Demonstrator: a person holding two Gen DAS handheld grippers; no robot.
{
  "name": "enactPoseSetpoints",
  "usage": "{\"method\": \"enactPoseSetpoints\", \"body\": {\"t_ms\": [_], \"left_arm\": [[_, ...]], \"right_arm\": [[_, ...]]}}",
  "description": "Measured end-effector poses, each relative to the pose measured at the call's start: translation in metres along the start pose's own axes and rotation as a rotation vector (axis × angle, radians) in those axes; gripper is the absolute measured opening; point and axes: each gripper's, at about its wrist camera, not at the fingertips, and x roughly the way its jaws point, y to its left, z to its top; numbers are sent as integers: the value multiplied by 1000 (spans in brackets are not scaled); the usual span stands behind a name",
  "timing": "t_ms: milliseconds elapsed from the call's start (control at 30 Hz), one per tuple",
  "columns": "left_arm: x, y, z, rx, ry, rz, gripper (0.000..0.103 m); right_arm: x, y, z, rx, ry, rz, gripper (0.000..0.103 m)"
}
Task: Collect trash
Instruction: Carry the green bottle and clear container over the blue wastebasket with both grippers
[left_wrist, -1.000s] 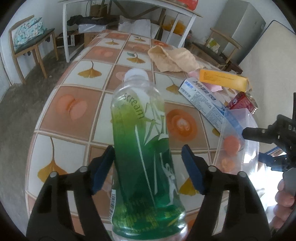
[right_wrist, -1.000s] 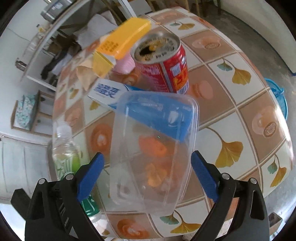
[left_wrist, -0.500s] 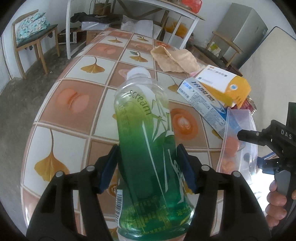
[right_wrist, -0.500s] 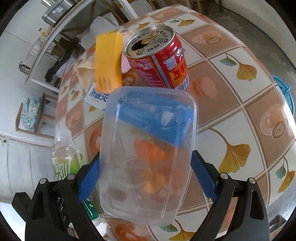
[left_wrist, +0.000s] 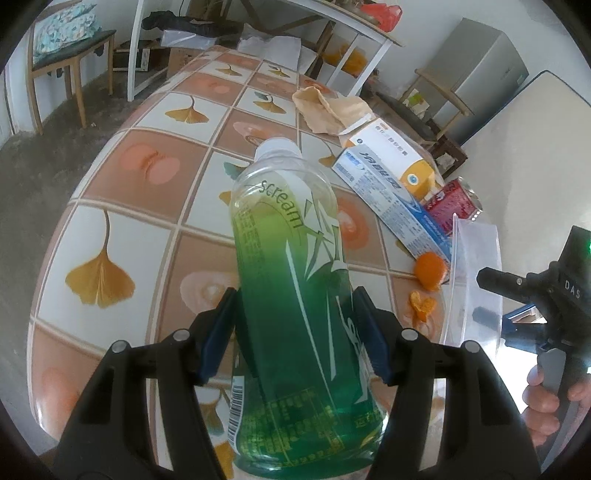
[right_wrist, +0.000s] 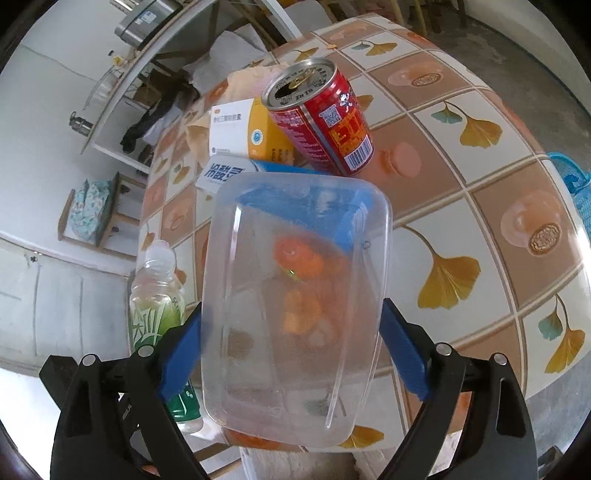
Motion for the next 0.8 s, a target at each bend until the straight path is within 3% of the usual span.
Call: {"method": "enactPoseSetpoints", "body": {"t_ms": [533,800], "left_arm": [[-31,-12,-11,-49,-80,-105,60],[-49,-29,-9,-29,-119,-139,60]], "right_arm": [[-42,-30,0,-17,-61,127,86],[-76,-34,3,-32,-136,180,85]]}}
